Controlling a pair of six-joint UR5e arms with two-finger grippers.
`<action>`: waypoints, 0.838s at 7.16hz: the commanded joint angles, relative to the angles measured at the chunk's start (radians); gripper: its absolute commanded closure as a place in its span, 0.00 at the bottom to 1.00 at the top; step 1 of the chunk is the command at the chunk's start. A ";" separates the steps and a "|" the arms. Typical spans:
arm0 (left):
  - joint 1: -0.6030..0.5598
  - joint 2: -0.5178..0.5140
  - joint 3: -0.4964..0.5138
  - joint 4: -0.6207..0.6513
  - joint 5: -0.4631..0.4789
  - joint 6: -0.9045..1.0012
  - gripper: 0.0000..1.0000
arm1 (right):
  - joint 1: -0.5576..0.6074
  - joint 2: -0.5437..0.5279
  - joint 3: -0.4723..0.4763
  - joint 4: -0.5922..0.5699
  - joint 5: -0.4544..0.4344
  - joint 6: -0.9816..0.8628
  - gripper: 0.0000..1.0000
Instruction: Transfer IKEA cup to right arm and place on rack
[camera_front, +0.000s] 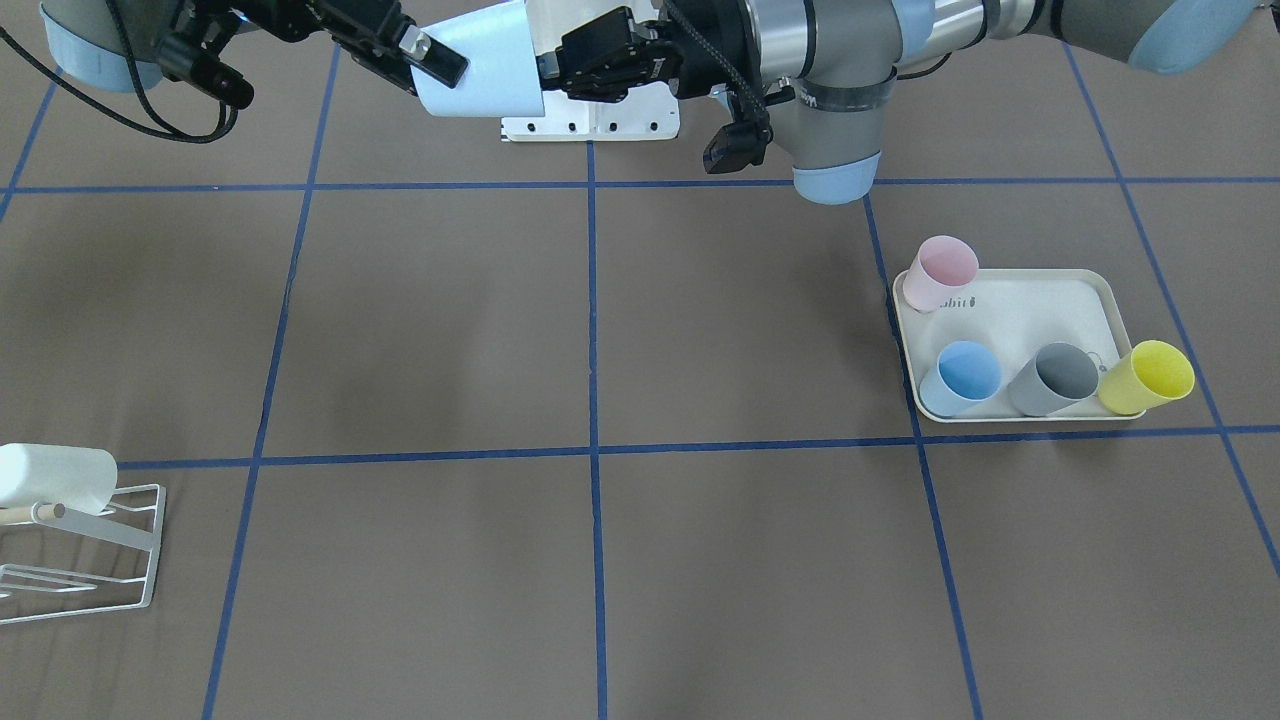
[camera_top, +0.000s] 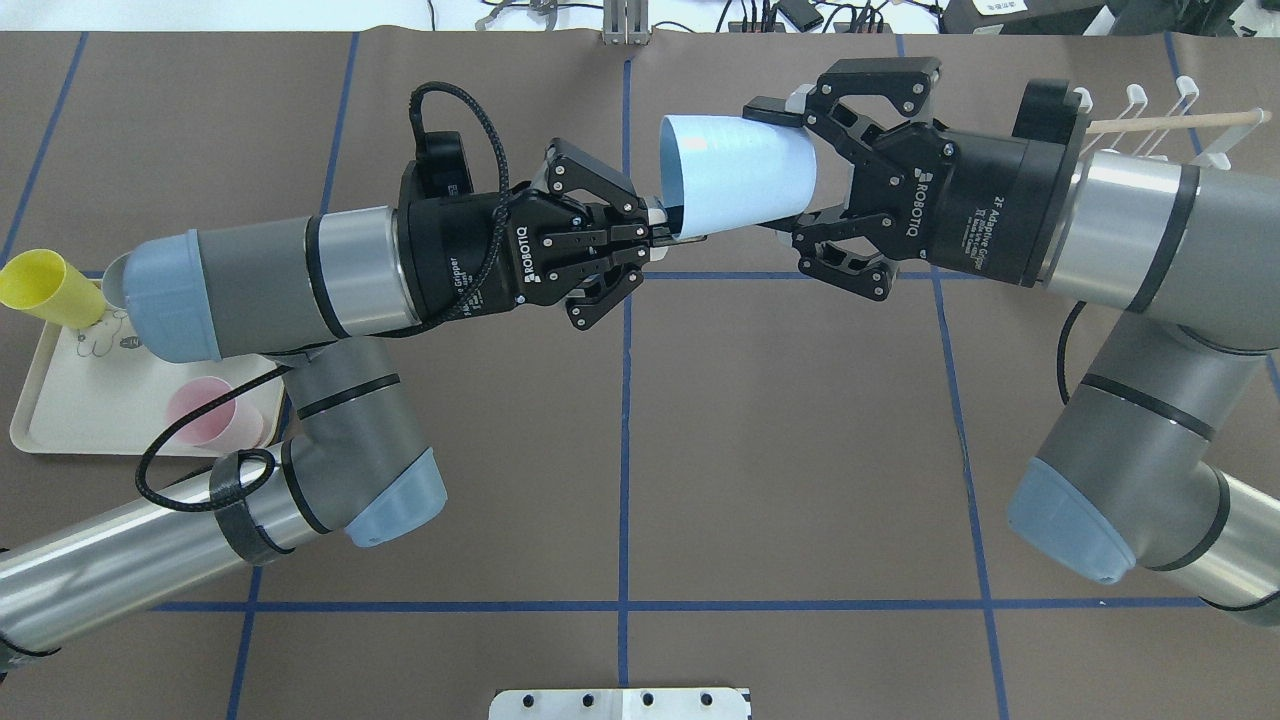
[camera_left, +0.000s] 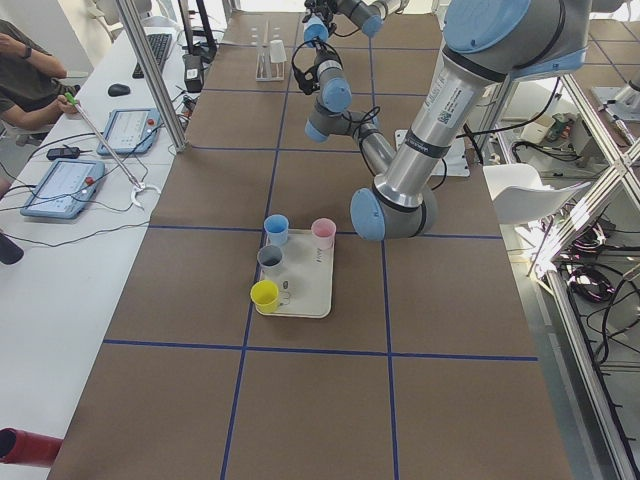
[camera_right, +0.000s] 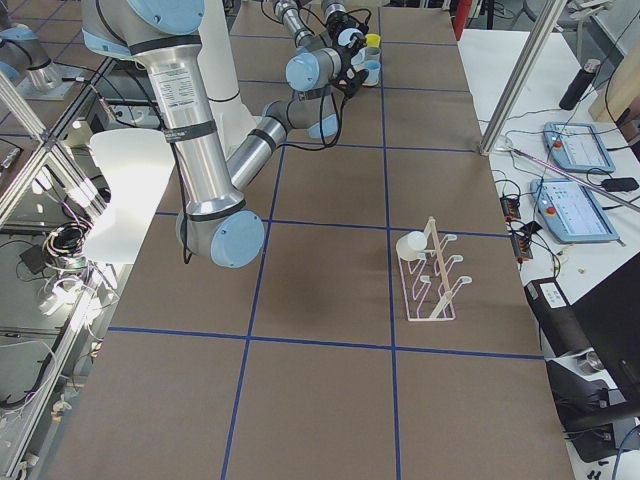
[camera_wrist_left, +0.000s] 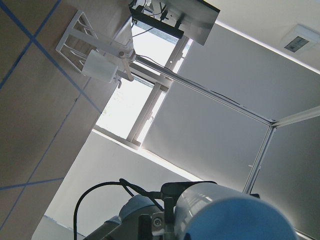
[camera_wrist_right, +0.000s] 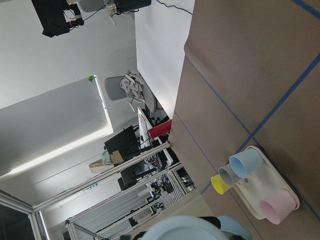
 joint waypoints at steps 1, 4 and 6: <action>0.000 -0.007 0.000 0.008 0.002 -0.003 0.22 | -0.001 0.000 0.000 0.000 -0.007 0.014 1.00; -0.014 0.002 -0.001 0.008 0.000 0.015 0.21 | 0.017 -0.072 0.030 -0.002 0.023 -0.004 1.00; -0.025 0.006 0.005 0.010 0.000 0.018 0.21 | 0.168 -0.199 0.012 -0.026 0.153 -0.210 1.00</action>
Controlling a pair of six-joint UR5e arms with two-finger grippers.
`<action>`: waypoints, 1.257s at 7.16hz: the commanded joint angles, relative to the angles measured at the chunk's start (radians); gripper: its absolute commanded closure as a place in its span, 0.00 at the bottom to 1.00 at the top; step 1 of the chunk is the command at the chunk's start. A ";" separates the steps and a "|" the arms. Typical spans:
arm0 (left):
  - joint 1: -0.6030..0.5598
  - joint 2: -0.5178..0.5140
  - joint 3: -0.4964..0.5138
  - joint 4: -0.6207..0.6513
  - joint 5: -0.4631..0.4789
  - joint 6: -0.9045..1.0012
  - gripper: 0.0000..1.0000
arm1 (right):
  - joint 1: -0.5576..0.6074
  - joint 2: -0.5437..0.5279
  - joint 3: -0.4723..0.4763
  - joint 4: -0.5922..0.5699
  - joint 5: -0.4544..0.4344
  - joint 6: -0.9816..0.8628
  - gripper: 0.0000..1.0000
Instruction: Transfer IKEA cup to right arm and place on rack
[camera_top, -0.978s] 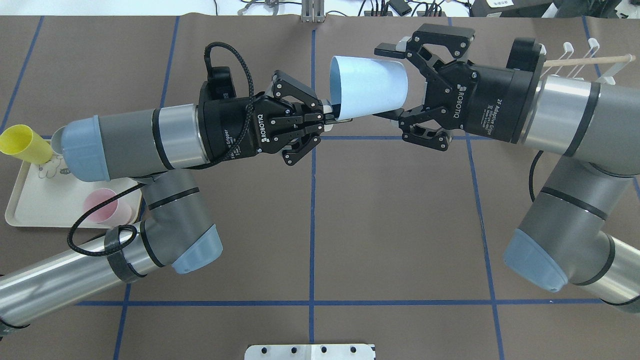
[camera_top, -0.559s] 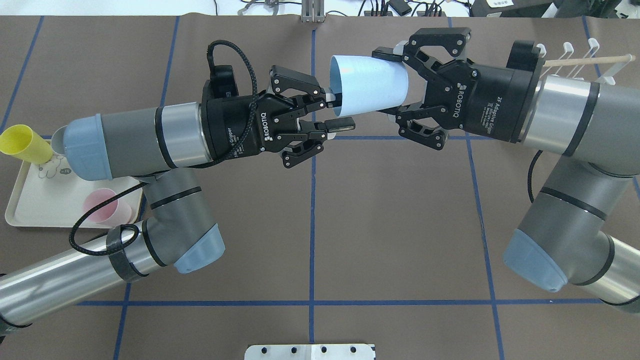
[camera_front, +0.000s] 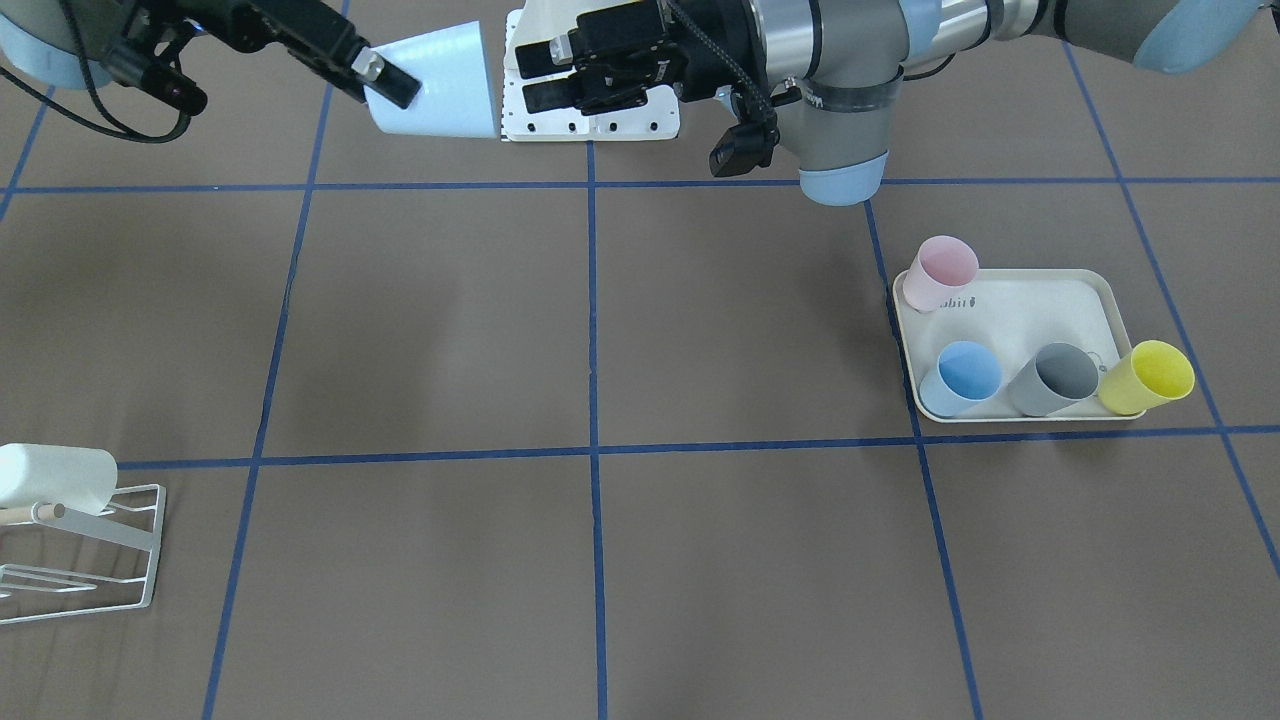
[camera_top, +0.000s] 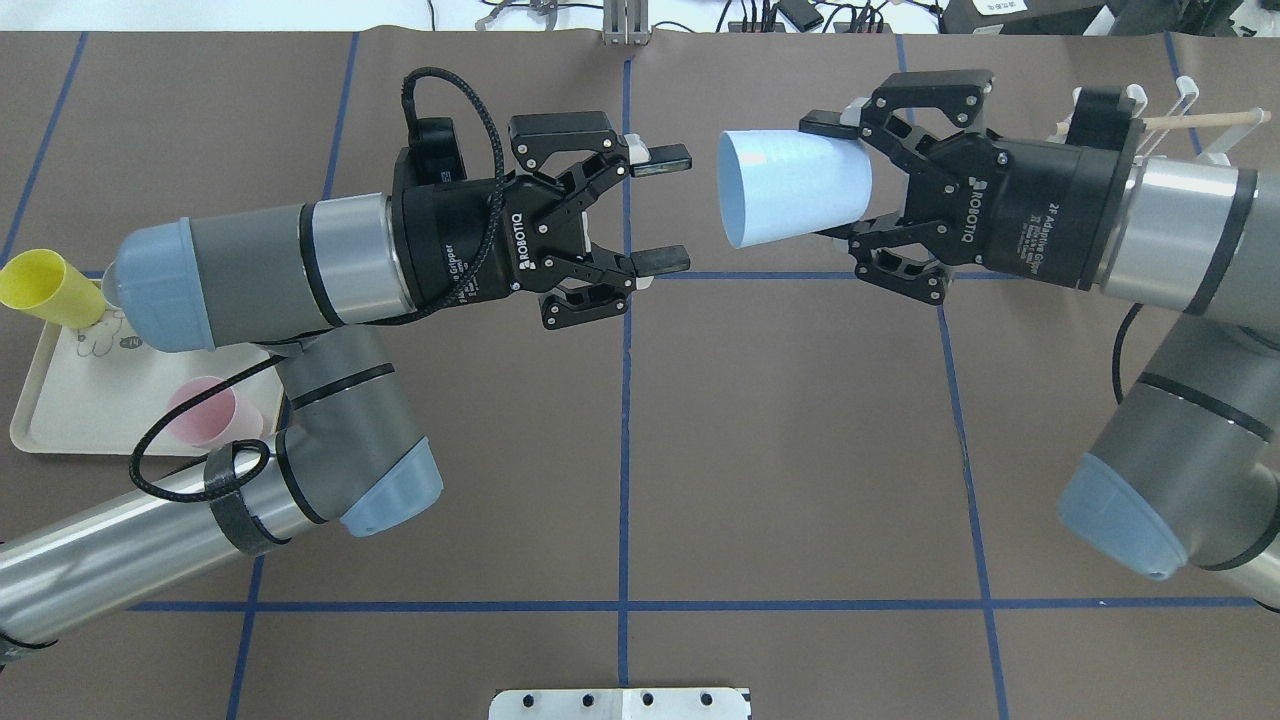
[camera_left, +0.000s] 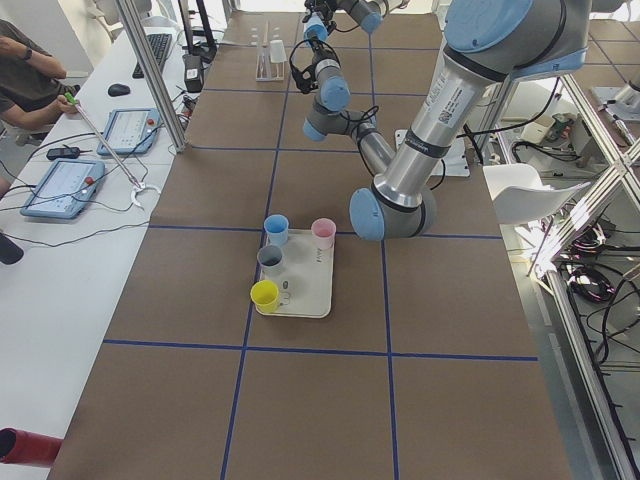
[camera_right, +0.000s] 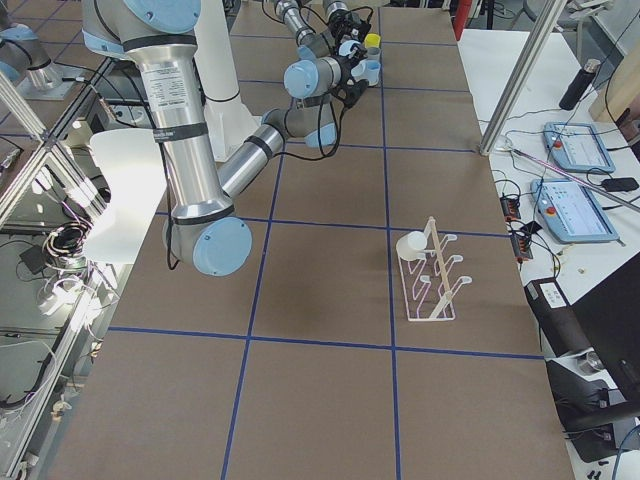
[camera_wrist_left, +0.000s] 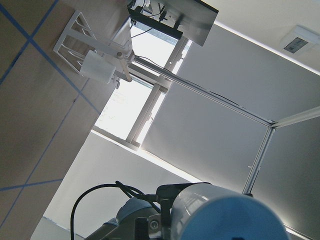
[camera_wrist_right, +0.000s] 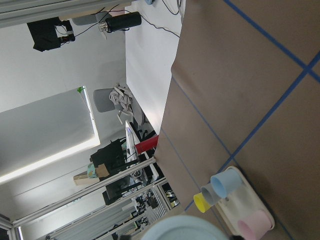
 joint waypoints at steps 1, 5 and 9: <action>-0.003 0.003 0.012 0.002 0.001 0.003 0.21 | 0.163 -0.167 -0.035 -0.015 0.096 -0.261 1.00; -0.002 0.003 0.031 0.011 0.003 0.024 0.21 | 0.389 -0.380 -0.205 -0.022 0.003 -0.875 1.00; -0.006 0.003 0.041 0.010 0.003 0.024 0.21 | 0.384 -0.402 -0.321 -0.022 -0.313 -1.214 1.00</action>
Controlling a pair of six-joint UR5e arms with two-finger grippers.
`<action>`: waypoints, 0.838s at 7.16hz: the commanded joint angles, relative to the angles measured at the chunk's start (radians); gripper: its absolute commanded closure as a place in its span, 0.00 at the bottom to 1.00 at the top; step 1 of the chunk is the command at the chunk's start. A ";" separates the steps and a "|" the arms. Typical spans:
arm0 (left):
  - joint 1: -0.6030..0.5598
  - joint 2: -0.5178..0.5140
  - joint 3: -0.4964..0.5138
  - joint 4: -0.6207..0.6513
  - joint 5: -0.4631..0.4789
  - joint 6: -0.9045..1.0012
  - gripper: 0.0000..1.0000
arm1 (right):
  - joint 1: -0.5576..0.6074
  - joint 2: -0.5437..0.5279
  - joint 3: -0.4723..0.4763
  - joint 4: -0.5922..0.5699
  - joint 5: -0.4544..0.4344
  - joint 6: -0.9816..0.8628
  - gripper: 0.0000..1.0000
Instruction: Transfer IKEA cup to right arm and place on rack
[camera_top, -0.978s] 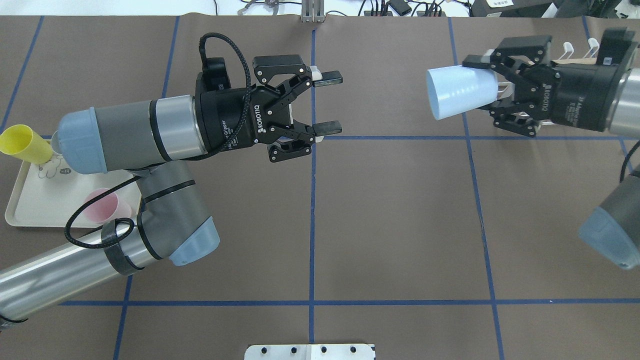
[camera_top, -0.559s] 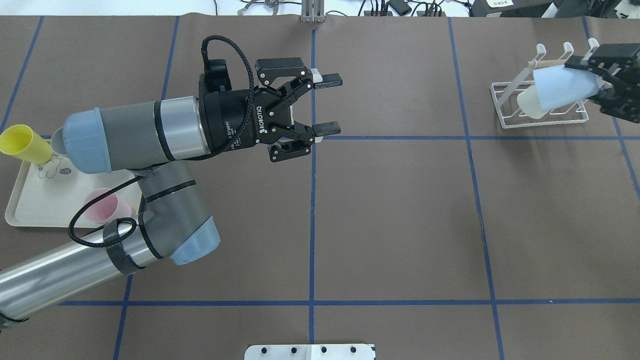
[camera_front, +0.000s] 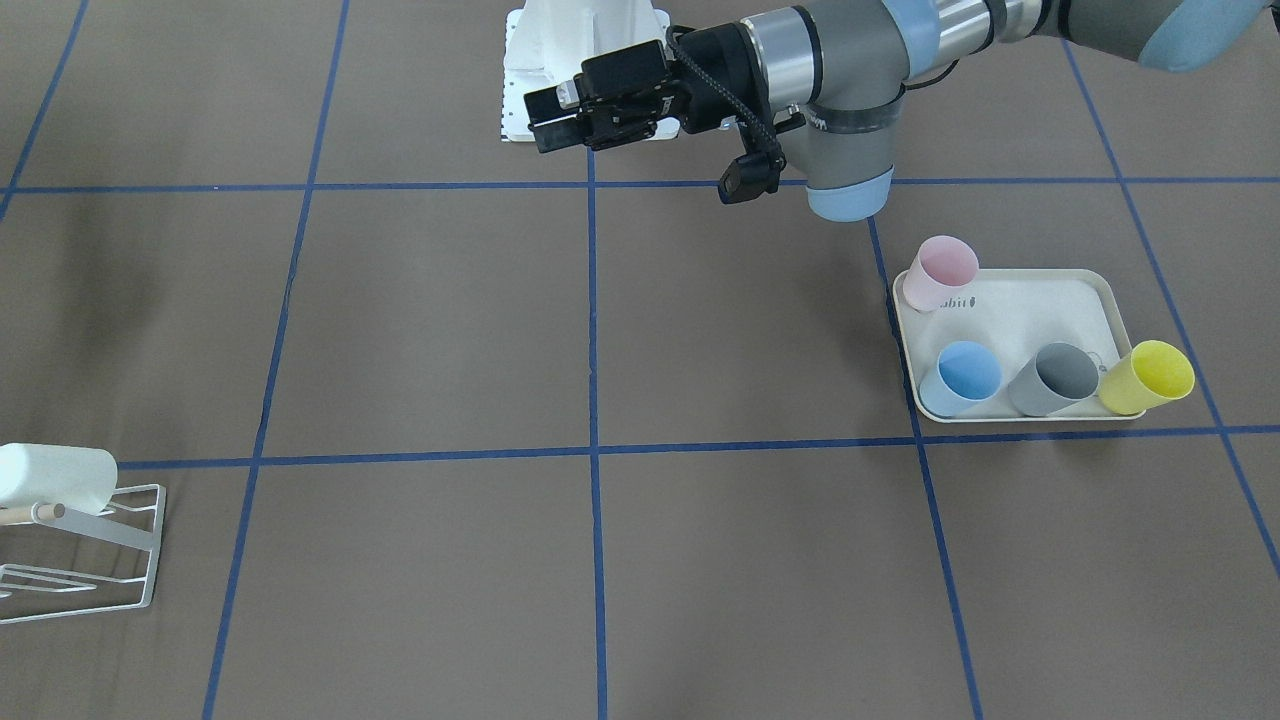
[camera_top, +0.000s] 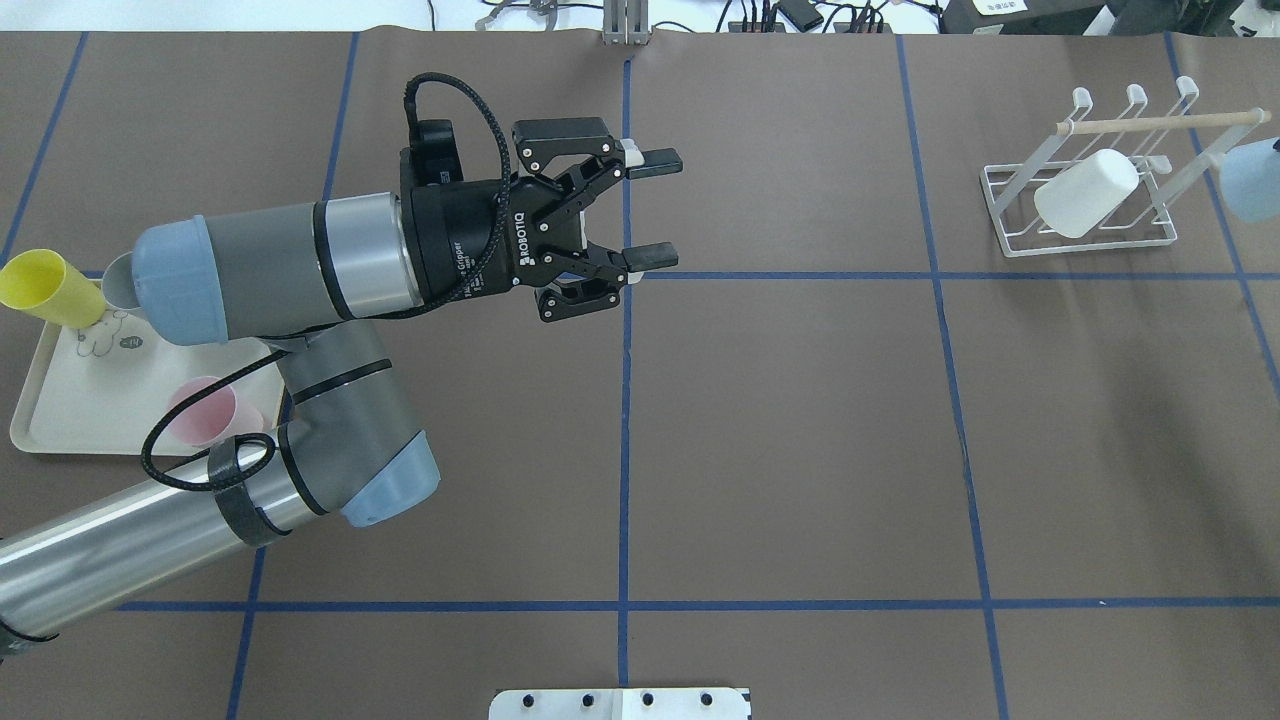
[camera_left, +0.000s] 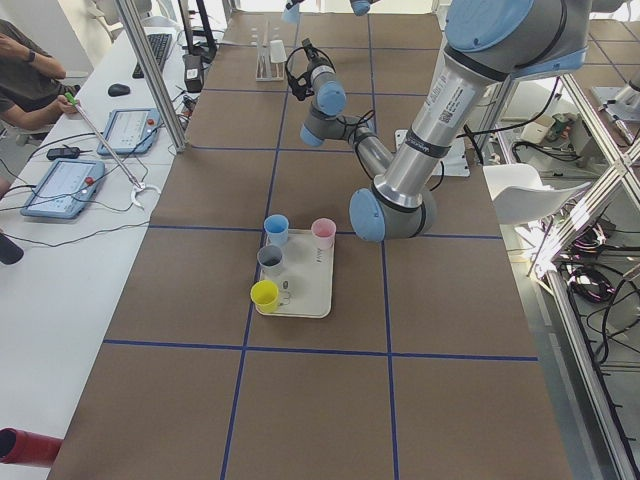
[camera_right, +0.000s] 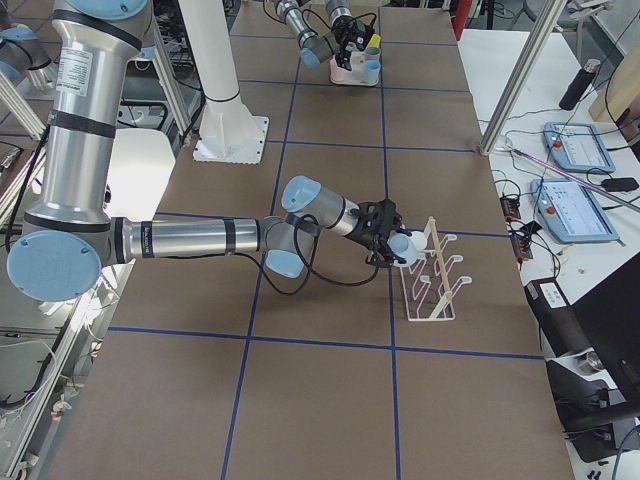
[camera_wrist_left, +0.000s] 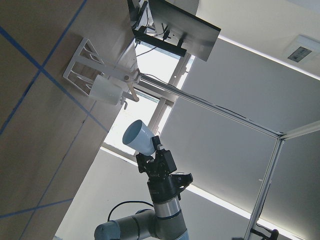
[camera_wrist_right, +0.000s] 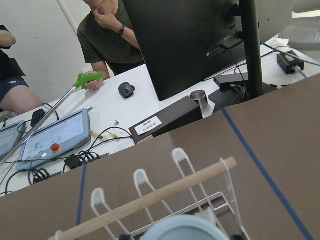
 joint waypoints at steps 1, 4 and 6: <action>0.000 0.002 0.001 0.000 0.000 0.000 0.21 | -0.013 0.010 -0.031 -0.002 -0.081 -0.062 1.00; 0.000 0.011 0.000 -0.002 0.000 0.000 0.21 | -0.087 0.088 -0.074 -0.064 -0.063 -0.060 1.00; 0.002 0.011 0.003 -0.002 0.000 0.000 0.21 | -0.087 0.122 -0.133 -0.063 -0.038 -0.062 1.00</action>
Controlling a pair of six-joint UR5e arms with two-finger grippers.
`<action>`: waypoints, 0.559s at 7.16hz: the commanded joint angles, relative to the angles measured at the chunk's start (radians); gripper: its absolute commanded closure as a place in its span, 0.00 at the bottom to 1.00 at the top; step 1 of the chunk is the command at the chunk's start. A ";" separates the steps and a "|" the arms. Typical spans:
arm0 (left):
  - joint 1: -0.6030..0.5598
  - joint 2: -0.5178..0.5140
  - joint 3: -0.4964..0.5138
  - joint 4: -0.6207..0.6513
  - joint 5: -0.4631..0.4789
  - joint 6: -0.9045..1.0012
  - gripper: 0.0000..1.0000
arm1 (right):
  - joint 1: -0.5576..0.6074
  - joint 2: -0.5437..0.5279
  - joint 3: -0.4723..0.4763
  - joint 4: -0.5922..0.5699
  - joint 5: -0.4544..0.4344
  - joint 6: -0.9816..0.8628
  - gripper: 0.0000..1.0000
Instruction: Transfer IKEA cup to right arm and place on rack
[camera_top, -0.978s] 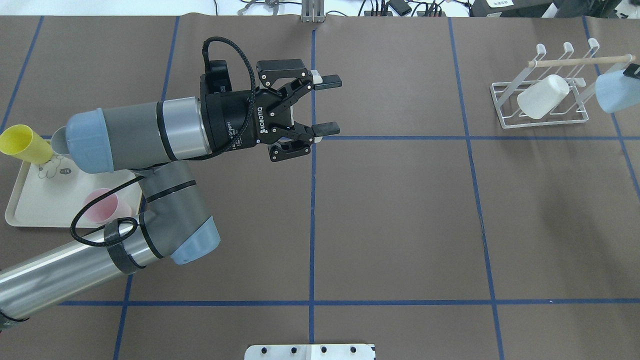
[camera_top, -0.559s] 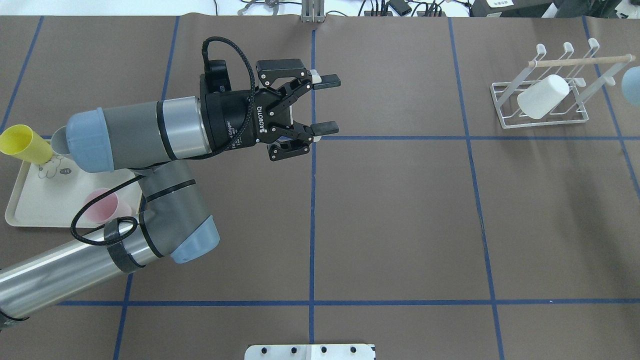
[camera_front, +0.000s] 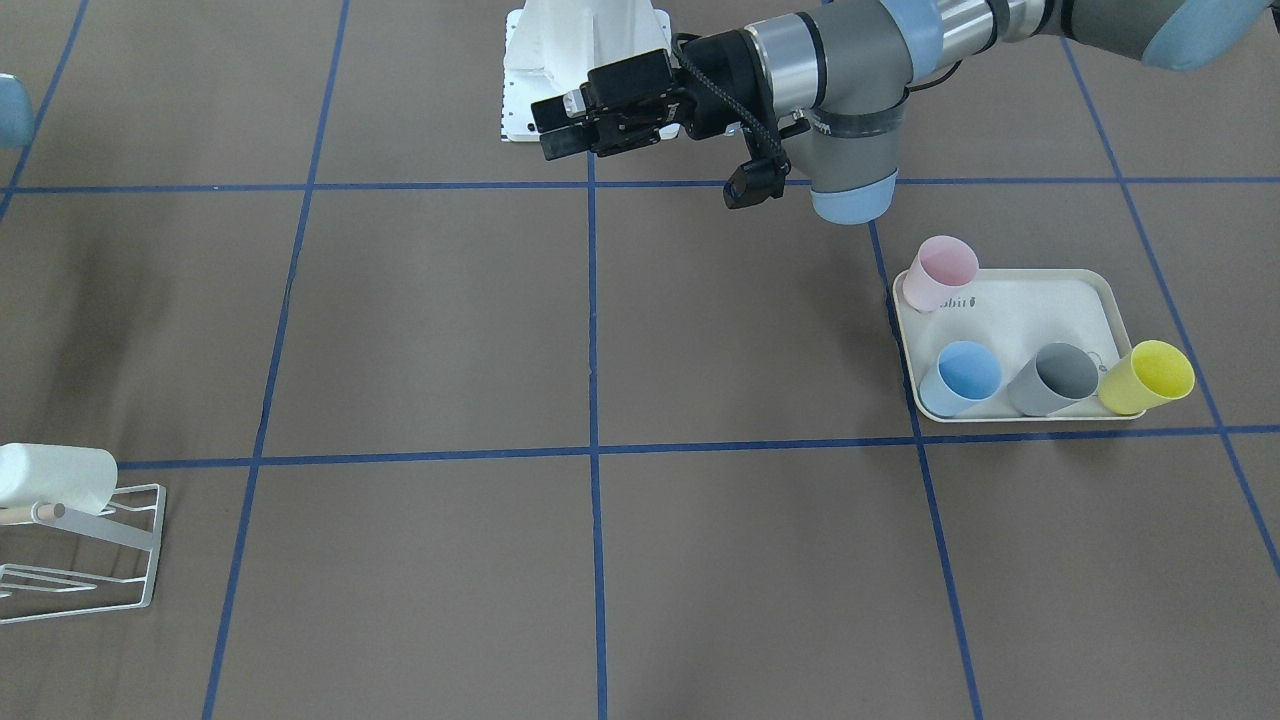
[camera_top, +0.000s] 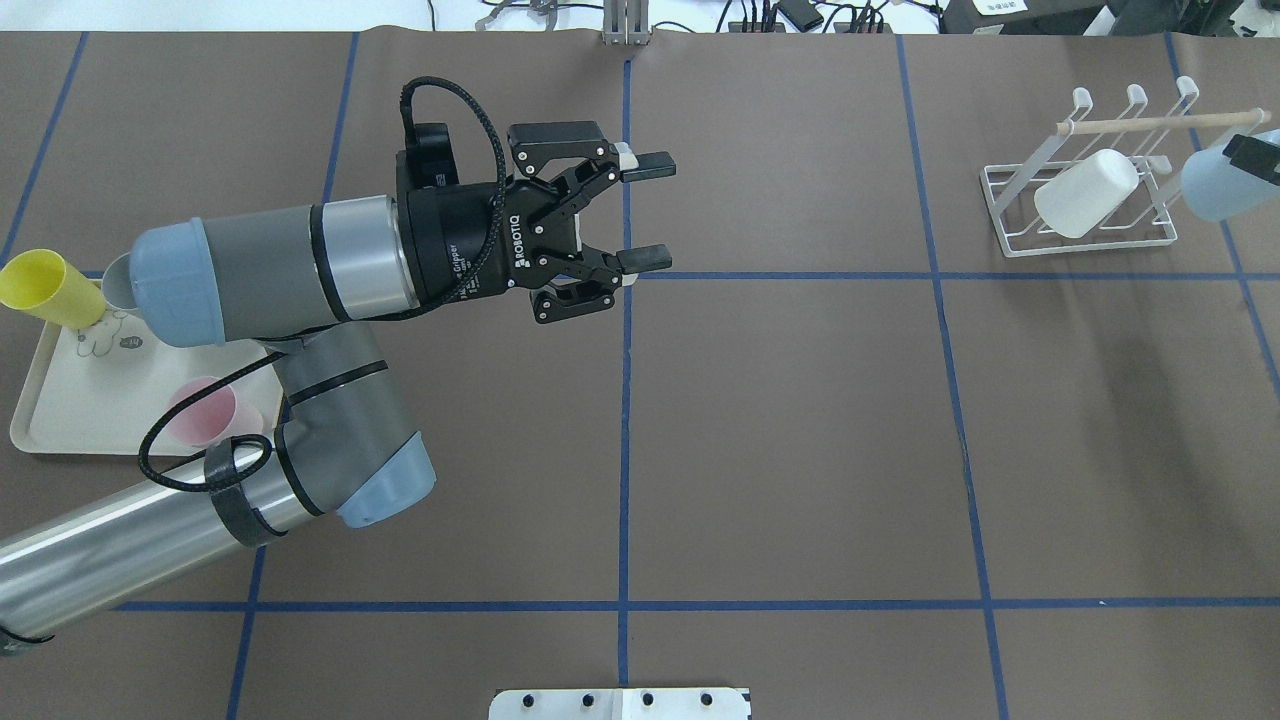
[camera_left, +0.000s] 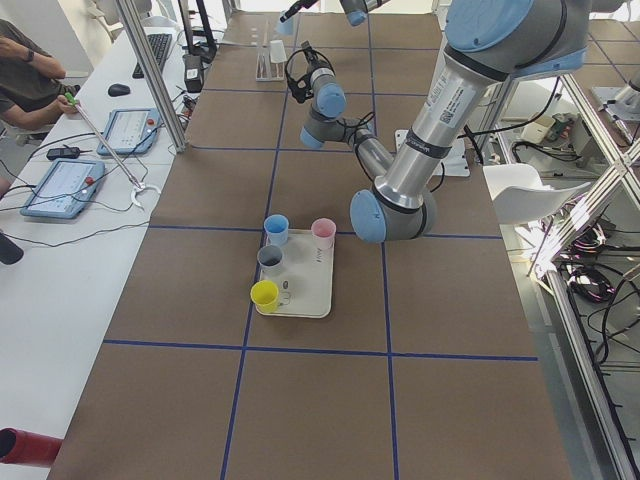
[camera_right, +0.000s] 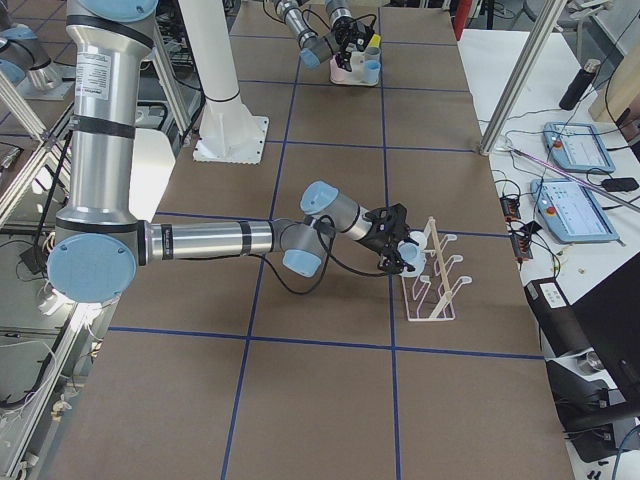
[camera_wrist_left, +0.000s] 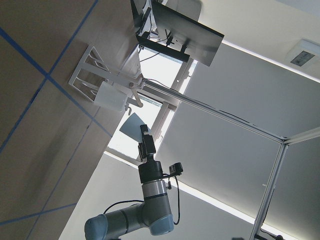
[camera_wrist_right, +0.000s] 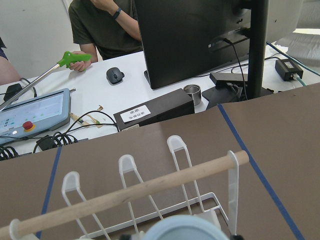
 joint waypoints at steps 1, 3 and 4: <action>0.001 0.001 0.001 0.001 0.002 0.000 0.21 | -0.003 0.028 -0.042 -0.002 0.013 -0.001 1.00; 0.001 0.001 0.001 0.001 0.002 0.000 0.21 | -0.002 0.033 -0.036 -0.004 0.058 -0.002 1.00; 0.001 0.001 0.001 0.001 0.002 0.000 0.21 | 0.000 0.033 -0.034 -0.001 0.069 -0.002 1.00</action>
